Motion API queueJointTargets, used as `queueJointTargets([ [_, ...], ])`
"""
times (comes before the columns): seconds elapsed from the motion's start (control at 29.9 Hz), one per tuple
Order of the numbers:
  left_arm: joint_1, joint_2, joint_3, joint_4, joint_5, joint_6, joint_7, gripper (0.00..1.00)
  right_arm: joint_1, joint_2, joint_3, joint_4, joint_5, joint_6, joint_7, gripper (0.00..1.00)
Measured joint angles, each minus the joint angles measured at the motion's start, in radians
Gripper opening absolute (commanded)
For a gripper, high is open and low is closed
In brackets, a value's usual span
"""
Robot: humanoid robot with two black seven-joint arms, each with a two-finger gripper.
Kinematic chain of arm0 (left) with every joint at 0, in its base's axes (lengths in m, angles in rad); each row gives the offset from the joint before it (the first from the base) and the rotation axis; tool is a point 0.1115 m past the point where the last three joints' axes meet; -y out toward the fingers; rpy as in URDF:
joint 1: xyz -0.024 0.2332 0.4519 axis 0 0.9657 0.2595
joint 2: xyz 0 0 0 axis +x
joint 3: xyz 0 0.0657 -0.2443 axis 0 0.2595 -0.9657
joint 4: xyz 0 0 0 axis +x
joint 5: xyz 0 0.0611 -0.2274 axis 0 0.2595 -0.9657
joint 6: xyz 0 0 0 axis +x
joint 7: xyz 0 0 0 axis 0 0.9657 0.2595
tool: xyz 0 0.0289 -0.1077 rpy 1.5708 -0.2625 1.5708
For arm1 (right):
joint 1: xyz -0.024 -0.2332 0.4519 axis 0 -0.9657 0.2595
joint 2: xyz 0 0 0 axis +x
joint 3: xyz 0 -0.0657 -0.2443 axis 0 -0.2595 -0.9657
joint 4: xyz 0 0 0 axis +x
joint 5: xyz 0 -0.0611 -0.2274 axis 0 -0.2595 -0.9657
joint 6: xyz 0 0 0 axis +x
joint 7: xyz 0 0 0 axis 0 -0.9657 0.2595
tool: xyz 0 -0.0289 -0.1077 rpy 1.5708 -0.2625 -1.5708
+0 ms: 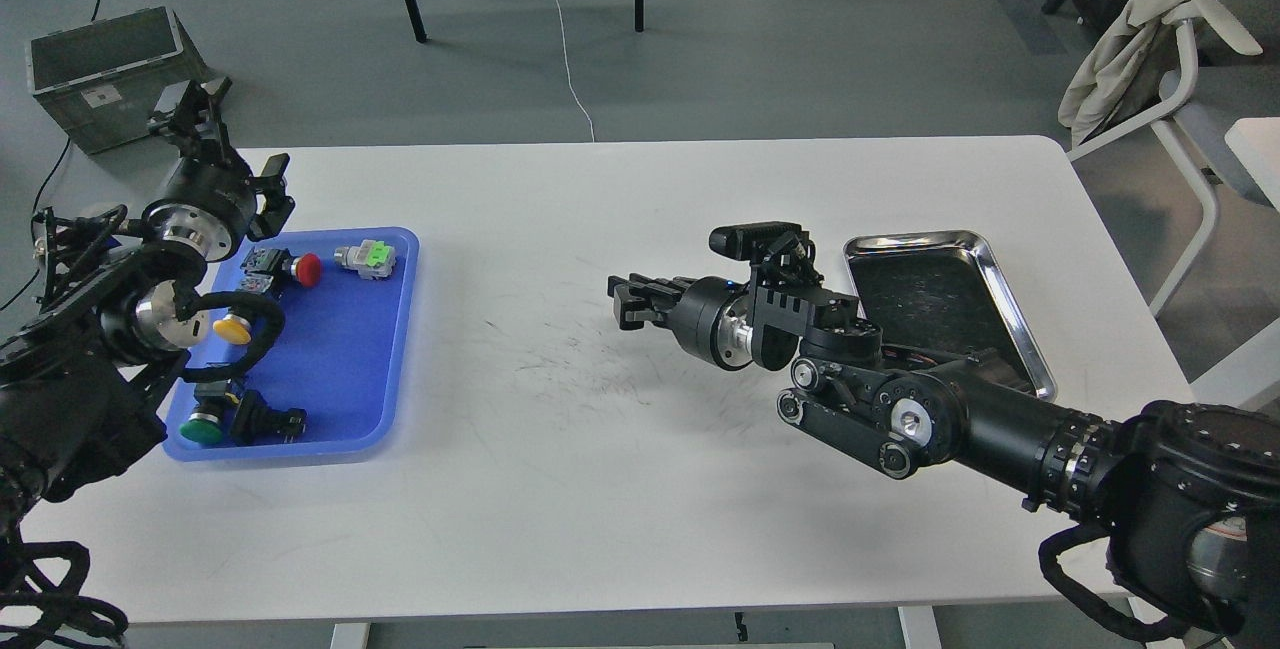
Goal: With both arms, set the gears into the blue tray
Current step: 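Carry the black gear with the right gripper toward the table center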
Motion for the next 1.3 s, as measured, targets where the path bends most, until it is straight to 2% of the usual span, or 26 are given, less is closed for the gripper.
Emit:
queueJointTargets([
  [0.23, -0.003, -0.001, 0.0, 0.0, 0.0, -0.001, 0.0, 0.99, -0.04, 0.0, -0.088, 0.09, 0.093, 0.007, 0.001, 0.02],
  [0.6, -0.004, 0.003, -0.001, 0.0, 0.0, -0.005, 0.0, 0.99, -0.059, 0.0, -0.119, 0.069, 0.09, -0.007, 0.0, 0.02],
  [0.8, -0.001, 0.004, 0.0, 0.0, 0.0, -0.005, 0.0, 0.98, -0.058, 0.0, -0.119, 0.054, 0.085, -0.024, 0.0, 0.07],
  [0.84, -0.001, 0.004, 0.0, 0.0, 0.0, -0.005, 0.0, 0.99, -0.057, 0.0, -0.119, 0.052, 0.085, -0.026, 0.0, 0.1],
  [0.9, -0.001, 0.005, 0.0, 0.0, 0.0, -0.005, 0.0, 0.98, -0.057, 0.0, -0.119, 0.051, 0.084, -0.029, 0.0, 0.23],
  [0.97, 0.0, 0.005, 0.0, 0.0, 0.0, -0.005, 0.0, 0.98, -0.056, -0.001, -0.119, 0.05, 0.084, -0.036, 0.0, 0.52],
  [1.0, 0.0, 0.005, 0.001, 0.0, 0.0, -0.005, 0.0, 0.98, -0.056, -0.001, -0.119, 0.05, 0.084, -0.04, 0.0, 0.58],
  [1.04, 0.0, 0.005, 0.001, 0.0, 0.0, -0.005, 0.0, 0.98, -0.055, -0.001, -0.119, 0.049, 0.084, -0.047, 0.0, 0.59],
  [1.14, 0.0, 0.005, 0.001, 0.0, 0.001, -0.005, 0.0, 0.98, -0.052, -0.001, -0.118, 0.05, 0.089, -0.069, 0.0, 0.74],
  [1.3, 0.001, 0.005, 0.001, 0.0, 0.001, -0.003, 0.0, 0.99, -0.05, 0.0, -0.079, 0.054, 0.1, -0.096, 0.0, 0.84],
])
